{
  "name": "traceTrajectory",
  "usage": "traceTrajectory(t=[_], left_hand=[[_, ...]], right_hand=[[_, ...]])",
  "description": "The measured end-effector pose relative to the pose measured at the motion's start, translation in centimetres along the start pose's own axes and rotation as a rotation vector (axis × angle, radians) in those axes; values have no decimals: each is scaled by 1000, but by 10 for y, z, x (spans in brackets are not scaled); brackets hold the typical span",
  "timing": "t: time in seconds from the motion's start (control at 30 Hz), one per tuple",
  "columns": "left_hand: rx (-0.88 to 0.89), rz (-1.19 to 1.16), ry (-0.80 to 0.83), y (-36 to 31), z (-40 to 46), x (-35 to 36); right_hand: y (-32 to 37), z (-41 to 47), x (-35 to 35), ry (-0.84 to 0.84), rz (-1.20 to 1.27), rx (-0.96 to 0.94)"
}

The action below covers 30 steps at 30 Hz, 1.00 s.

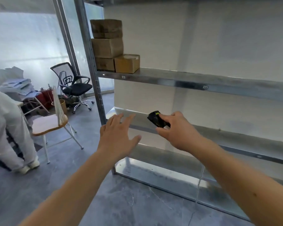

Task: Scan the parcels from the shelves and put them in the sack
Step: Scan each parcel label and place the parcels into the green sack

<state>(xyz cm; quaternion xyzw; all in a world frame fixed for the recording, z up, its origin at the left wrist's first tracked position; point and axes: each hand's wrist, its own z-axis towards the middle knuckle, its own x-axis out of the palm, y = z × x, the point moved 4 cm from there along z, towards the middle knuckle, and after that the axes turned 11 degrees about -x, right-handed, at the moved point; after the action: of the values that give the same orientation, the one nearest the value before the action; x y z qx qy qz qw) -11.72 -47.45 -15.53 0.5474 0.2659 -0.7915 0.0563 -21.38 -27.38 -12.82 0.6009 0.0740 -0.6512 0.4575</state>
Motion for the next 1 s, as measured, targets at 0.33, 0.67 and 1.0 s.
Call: traceTrajectory(t=[0.33,0.67,1.0], left_hand=[[106,86,-7,42,141,-17],[141,121,-35,68,298,-12],[326,150,-149,31,437,-7]], right_hand=[[9,134,13,-113,33,-35],[-5,272,33,-180,51,2],[-28,358,12,-263,-72,156]])
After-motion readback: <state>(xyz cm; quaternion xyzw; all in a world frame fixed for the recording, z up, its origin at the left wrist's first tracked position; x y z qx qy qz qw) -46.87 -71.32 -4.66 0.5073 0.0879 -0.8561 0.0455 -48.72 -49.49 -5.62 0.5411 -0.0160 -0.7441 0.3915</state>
